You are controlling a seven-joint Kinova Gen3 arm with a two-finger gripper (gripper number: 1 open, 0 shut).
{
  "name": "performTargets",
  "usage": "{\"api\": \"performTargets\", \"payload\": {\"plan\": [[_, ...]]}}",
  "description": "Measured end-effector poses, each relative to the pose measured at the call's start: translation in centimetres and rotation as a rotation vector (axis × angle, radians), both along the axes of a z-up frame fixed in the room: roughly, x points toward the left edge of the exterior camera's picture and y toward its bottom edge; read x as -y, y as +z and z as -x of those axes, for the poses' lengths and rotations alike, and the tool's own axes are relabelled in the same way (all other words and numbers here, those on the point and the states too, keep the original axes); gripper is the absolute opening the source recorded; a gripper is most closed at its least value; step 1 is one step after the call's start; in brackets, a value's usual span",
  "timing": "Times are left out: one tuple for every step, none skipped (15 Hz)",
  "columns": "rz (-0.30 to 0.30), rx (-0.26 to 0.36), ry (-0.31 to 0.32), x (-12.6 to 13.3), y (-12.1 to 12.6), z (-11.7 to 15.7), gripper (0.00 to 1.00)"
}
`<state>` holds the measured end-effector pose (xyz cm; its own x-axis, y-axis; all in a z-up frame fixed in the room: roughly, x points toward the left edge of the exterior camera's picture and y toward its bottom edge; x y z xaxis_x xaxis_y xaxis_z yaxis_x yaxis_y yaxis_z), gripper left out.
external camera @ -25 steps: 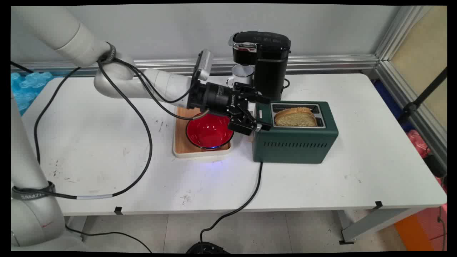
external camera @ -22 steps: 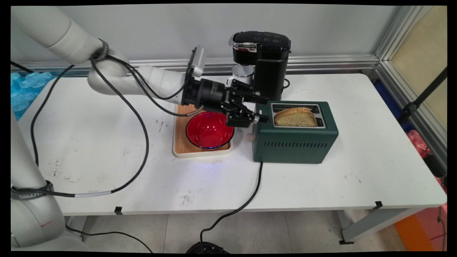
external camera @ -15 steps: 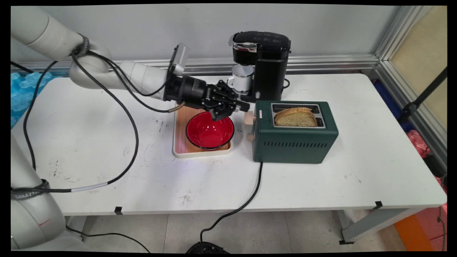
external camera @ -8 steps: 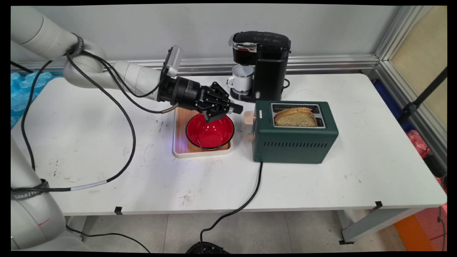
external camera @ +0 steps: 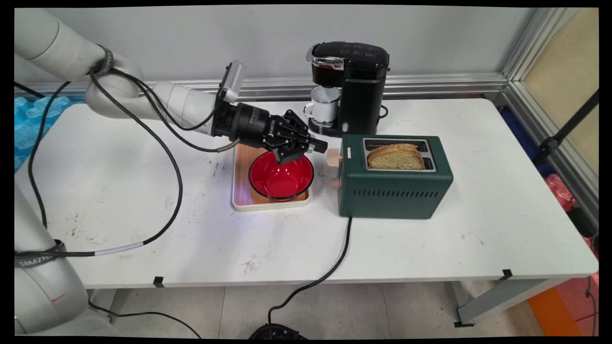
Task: Press the toaster switch
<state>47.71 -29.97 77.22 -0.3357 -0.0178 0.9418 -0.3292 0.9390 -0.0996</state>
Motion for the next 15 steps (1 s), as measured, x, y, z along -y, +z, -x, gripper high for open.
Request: {"api": "performTargets", "payload": {"plan": [[0.0,-0.003,0.0,0.0,0.0,0.1,0.0],[0.0,-0.005,-0.001,0.1,0.0,0.2,0.0],[0.0,-0.007,-0.001,0.2,-0.1,0.3,0.0],[0.001,-0.009,-0.002,0.3,-0.2,0.4,0.0],[0.001,-0.011,-0.002,0.4,-0.3,0.5,0.0],[0.0,-0.012,-0.002,0.4,-0.5,0.7,0.0],[-0.001,-0.013,-0.002,0.6,-0.6,0.8,0.0],[-0.002,-0.013,-0.002,0.7,-0.9,0.9,0.0],[-0.004,-0.014,-0.001,0.8,-1.1,1.0,0.0],[-0.005,-0.014,0.0,0.9,-1.3,1.2,0.0],[-0.006,-0.015,0.001,1.0,-1.6,1.3,0.0],[-0.007,-0.016,0.003,1.1,-1.7,1.4,0.0],[-0.008,-0.015,0.004,1.2,-2.0,1.5,0.0],[-0.01,-0.013,0.004,1.4,-2.3,1.6,0.0],[-0.012,-0.01,0.006,1.4,-2.4,1.6,0.0]]}}
